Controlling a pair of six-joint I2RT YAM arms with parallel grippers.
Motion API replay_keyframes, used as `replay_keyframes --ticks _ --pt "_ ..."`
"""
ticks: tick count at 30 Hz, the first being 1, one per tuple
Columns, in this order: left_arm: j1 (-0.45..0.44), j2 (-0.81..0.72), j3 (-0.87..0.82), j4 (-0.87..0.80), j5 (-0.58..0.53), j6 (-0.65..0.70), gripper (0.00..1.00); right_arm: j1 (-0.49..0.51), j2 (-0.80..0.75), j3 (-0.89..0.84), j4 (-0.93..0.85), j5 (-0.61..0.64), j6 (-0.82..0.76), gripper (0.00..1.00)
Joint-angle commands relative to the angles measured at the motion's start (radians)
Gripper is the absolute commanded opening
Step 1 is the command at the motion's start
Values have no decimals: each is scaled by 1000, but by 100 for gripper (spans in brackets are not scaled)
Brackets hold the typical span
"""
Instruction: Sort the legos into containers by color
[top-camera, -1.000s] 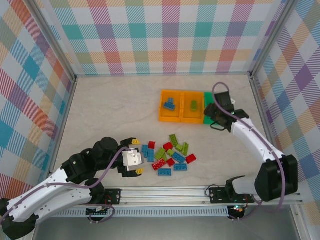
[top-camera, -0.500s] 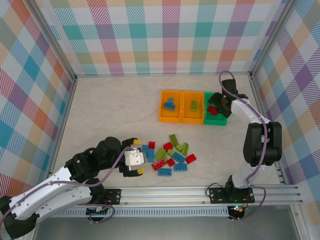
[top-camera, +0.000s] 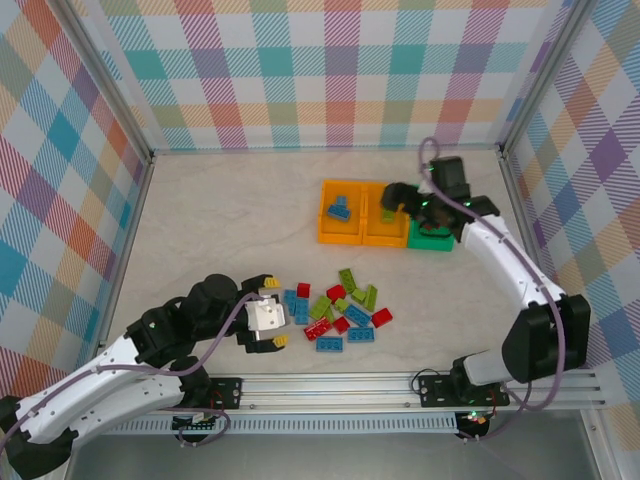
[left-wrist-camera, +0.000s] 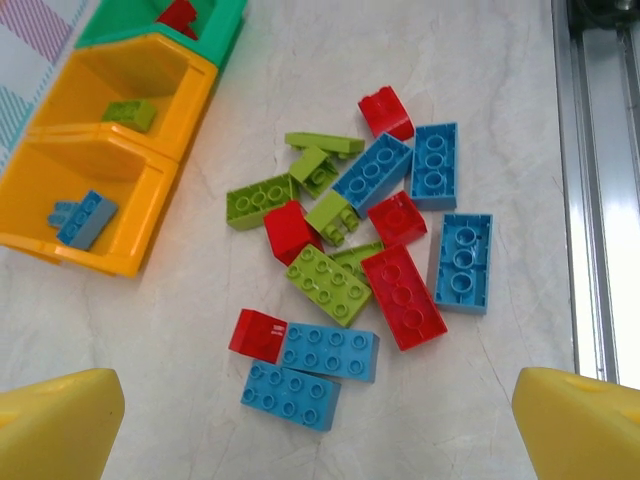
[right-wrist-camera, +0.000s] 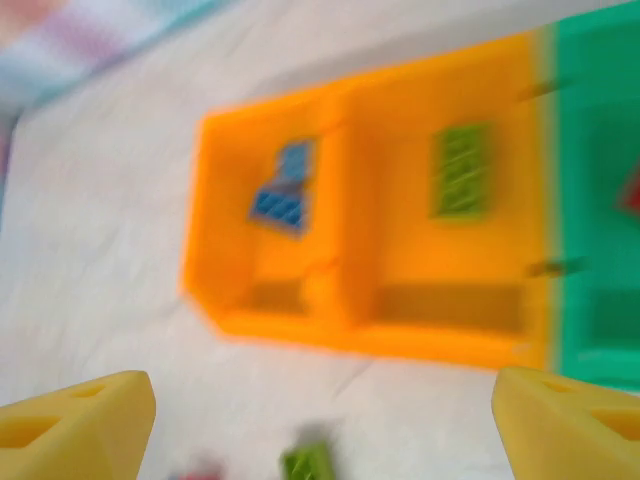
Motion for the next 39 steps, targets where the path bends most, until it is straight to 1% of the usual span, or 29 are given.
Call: replay_keyframes --ticks 1,3,6,9,11,15,17,22,28,30,33,35,39 --pt "13 -22 -14 77 -3 -44 100 144 25 -60 -146 -25 -168 87" --pt "18 -14 -14 115 -38 -103 100 214 59 -76 -182 7 -178 87" --pt "31 29 0 139 -75 -185 100 282 127 -83 -197 46 -177 87" --pt "42 90 22 121 -86 -227 100 328 213 -68 -193 76 -164 86" --pt "44 124 35 108 -87 -241 100 342 273 -56 -187 78 -149 84" --pt "45 153 37 94 -88 -237 100 351 350 -34 -161 115 -129 78" --pt "46 150 31 98 -89 -230 100 351 373 -23 -140 131 -120 72" --pt "47 141 23 102 -90 -221 100 350 430 24 -119 126 -105 63" --pt "49 142 18 103 -90 -214 100 350 495 50 -118 161 -108 58" --pt "50 145 16 103 -88 -211 100 350 509 50 -113 167 -109 54" --pt "51 151 16 100 -86 -206 100 350 523 53 -124 180 -112 45" --pt "52 151 15 98 -82 -203 100 350 518 50 -124 196 -109 42" --pt "55 148 15 98 -73 -197 100 351 467 46 -128 258 -105 34"
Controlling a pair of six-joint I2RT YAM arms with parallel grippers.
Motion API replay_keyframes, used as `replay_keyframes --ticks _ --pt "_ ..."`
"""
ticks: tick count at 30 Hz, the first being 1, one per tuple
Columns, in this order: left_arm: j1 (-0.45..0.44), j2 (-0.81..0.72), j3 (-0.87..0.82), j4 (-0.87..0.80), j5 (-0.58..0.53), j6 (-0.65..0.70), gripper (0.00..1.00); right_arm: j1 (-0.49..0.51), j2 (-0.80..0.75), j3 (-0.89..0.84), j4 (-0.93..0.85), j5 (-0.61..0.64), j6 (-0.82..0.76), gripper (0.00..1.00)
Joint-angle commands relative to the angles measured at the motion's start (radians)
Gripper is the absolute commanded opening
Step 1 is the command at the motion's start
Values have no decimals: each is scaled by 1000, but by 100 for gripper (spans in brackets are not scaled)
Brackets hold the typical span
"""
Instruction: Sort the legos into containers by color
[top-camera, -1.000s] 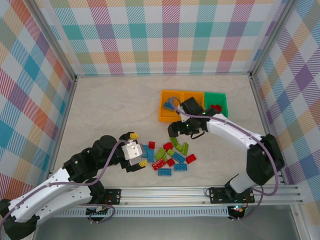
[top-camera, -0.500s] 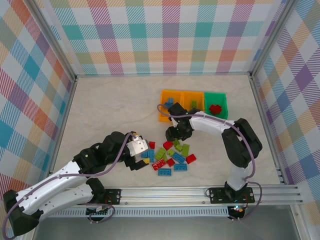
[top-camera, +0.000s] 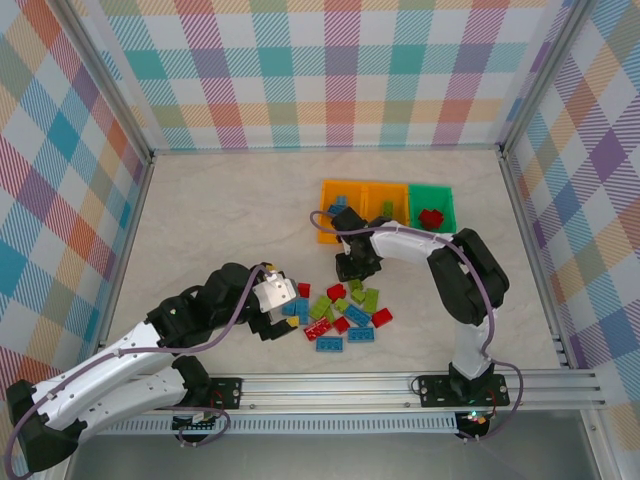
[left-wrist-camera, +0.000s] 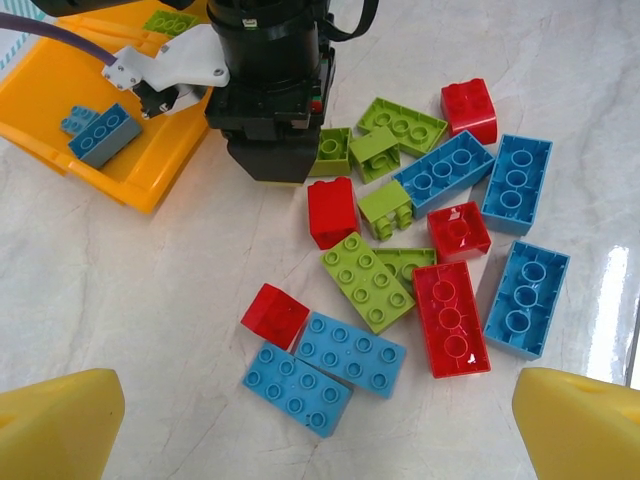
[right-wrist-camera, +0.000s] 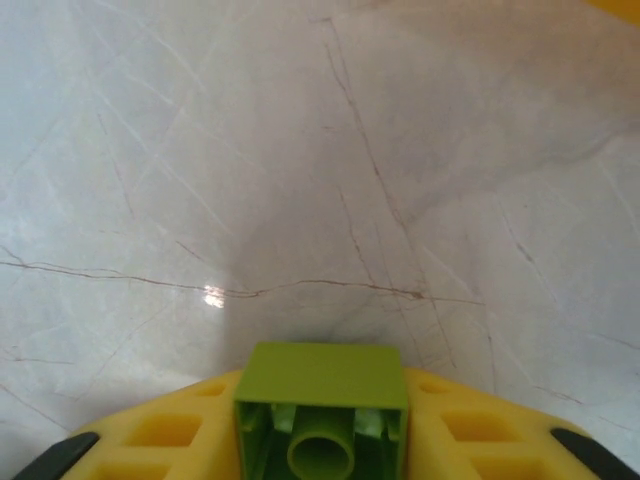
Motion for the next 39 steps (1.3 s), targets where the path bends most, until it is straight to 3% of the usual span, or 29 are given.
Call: replay_keyframes --ticks 1,6,10,14,17,24,29,35,39 --pt "12 -8 6 4 15 17 100 2 -67 3 -15 88 7 33" --pt "11 -19 -5 11 27 41 100 -12 -233 -3 6 209 -11 30" --pt "12 -21 -14 25 -5 38 100 -111 -330 14 82 273 -34 29" --pt "12 -13 -10 39 -73 4 100 -253 -262 128 121 217 -17 30" --pt "13 -4 -1 48 -114 -35 100 -295 -151 234 117 205 -19 33" --pt "18 85 79 -15 -245 -140 100 -331 48 394 84 147 27 34" --pt "25 134 107 -42 -255 -174 100 -334 127 464 49 106 66 39" --pt "32 144 109 -45 -279 -197 100 -335 87 475 22 122 66 52" --pt "50 170 154 -68 -313 -280 100 -334 -33 443 -21 88 62 52"
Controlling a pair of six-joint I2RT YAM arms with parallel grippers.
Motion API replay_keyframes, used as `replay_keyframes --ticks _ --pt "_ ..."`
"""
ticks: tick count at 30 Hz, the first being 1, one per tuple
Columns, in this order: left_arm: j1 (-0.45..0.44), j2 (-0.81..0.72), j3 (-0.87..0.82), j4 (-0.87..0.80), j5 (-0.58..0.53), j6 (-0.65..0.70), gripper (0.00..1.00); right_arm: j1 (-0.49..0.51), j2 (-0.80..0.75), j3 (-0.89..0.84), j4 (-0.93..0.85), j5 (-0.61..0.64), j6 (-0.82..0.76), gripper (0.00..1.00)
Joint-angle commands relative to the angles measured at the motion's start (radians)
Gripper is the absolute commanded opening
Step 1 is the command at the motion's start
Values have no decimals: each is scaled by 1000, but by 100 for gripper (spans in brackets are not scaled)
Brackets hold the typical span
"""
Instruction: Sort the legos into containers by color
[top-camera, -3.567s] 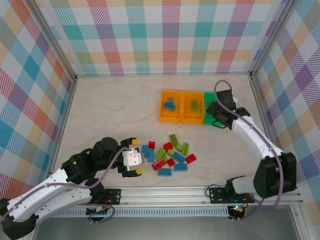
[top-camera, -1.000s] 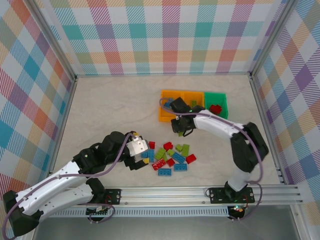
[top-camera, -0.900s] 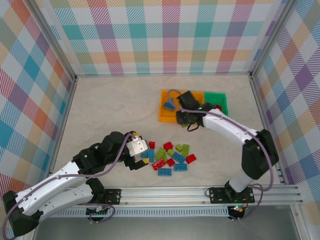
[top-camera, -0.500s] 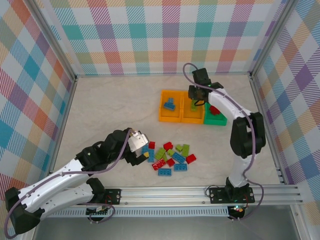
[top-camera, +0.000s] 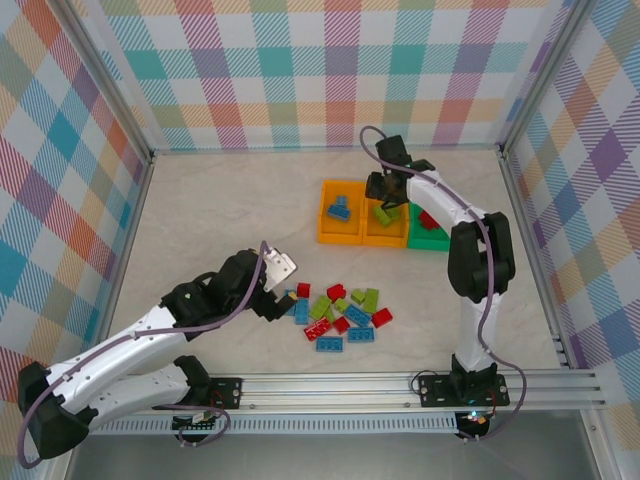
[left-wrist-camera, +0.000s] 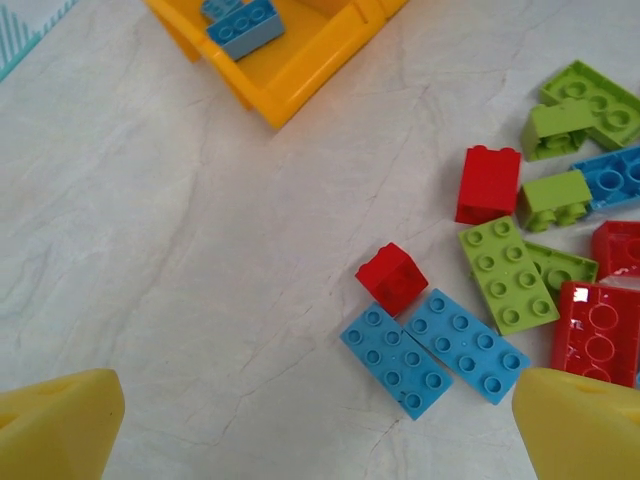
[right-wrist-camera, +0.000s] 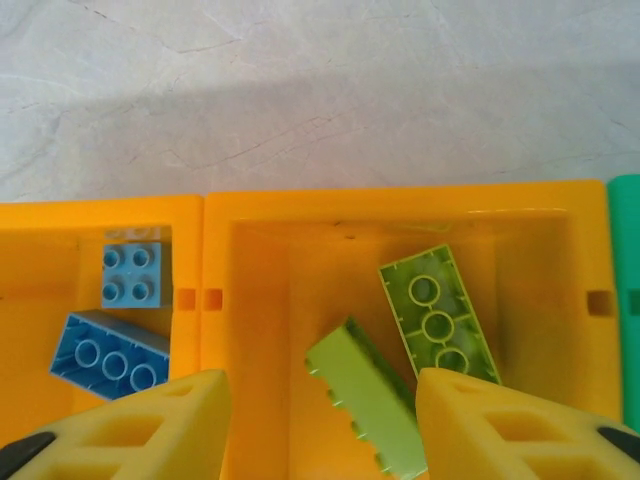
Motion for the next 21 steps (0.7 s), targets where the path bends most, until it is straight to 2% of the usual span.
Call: replay_keyframes --ticks 1,4,6,10,15,17,21 --pt "23 31 88 -44 -65 -132 100 -3 -190 -39 -42 -69 10 53" --pt "24 104 197 -101 -120 -379 90 19 -390 -204 14 -237 0 63" --pt "24 165 255 -160 -125 -587 87 48 -522 -311 25 -339 -16 70" --pt "24 243 266 -165 -103 -905 83 112 -711 -451 -39 -409 -50 78" --pt "20 330 247 -192 -85 -1152 77 146 -826 -554 -103 -538 -9 81" --pt "16 346 222 -213 -90 -1226 75 158 -849 -582 -116 -545 9 82" --pt "15 355 136 -204 -92 -1250 69 165 -874 -625 -102 -509 37 83"
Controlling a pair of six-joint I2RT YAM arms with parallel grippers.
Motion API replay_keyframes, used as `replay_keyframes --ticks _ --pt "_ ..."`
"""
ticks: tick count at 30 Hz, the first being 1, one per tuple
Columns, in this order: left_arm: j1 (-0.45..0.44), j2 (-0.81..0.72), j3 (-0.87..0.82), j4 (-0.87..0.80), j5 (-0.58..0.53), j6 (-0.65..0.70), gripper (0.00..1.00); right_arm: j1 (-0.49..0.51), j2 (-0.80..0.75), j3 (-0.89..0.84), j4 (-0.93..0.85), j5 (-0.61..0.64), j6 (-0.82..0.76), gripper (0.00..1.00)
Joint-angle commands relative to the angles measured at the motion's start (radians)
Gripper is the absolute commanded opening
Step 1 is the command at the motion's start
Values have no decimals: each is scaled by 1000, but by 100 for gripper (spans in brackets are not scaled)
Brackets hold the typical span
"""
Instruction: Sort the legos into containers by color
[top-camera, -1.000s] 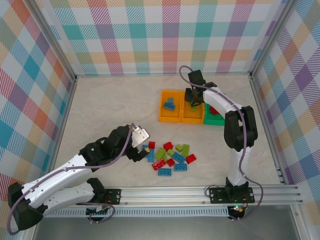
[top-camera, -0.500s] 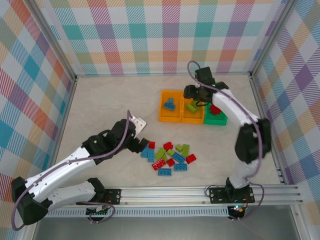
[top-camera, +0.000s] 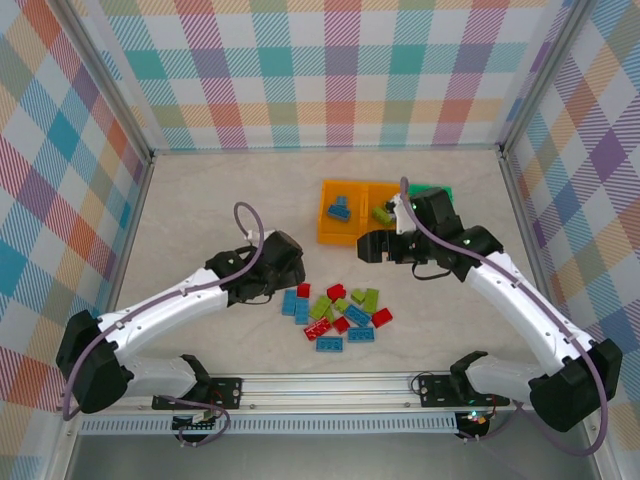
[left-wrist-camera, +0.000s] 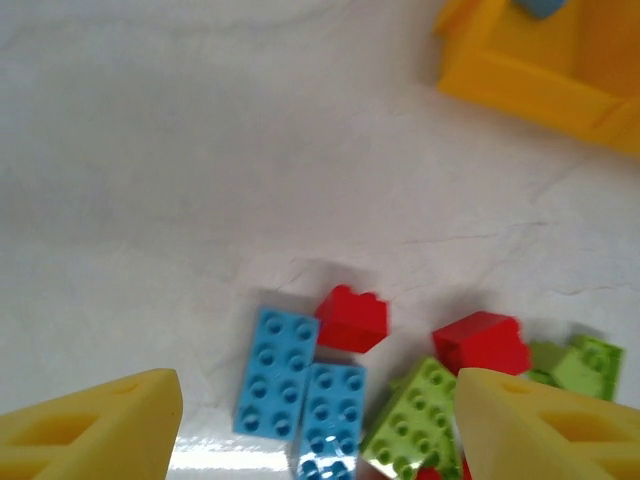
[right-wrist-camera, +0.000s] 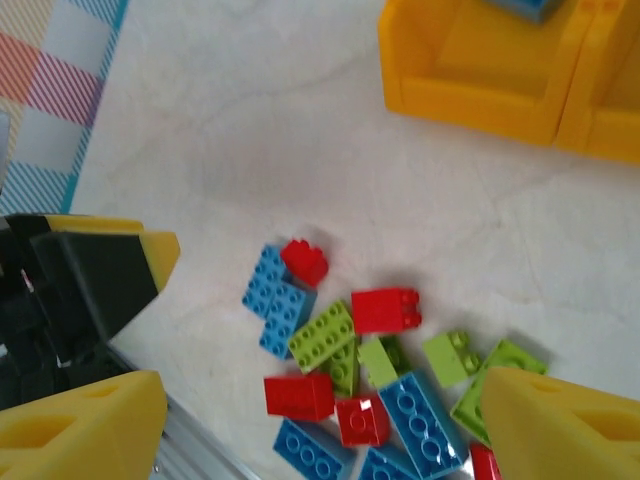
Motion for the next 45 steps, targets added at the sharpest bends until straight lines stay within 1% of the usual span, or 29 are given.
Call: replay_keyframes --ticks 1,3,5,9,10,12,14,17,21,23,29,34,36,39,41,45 --pt "4 15 -61 -47 1 -98 68 7 -31 -17 -10 -22 31 83" --pt "2 42 -91 -40 24 -62 67 7 -16 -6 -9 -25 30 83" --pt "0 73 -129 5 68 -7 66 7 -1 6 -8 -35 27 83" --pt "-1 118 -170 143 151 61 67 10 23 17 -2 -48 28 84" --pt "-1 128 -171 164 154 63 67 11 25 20 -3 -48 29 84" --pt "1 154 -167 181 132 66 66 14 24 23 -8 -45 28 84" --pt "1 195 -159 180 107 68 62 16 14 21 -15 -34 27 84" --pt "2 239 -169 223 140 75 61 16 3 20 -26 -16 23 85" --pt "2 265 -186 189 100 45 51 16 0 23 -31 -14 22 85" --pt "2 252 -202 181 86 32 49 16 1 24 -28 -17 25 85" --pt "3 153 -248 106 8 -14 47 19 9 41 -25 -25 28 85" --pt "13 74 -298 141 24 -13 47 24 9 48 -27 -24 31 85" --pt "20 85 -318 168 37 -29 50 26 8 53 -29 -28 36 85" --pt "21 148 -317 190 41 -38 50 32 6 44 -16 -45 45 85" --pt "21 177 -312 214 59 -36 47 37 12 29 -6 -66 39 86" --pt "21 162 -296 212 55 -33 32 60 30 6 -22 -121 8 86"
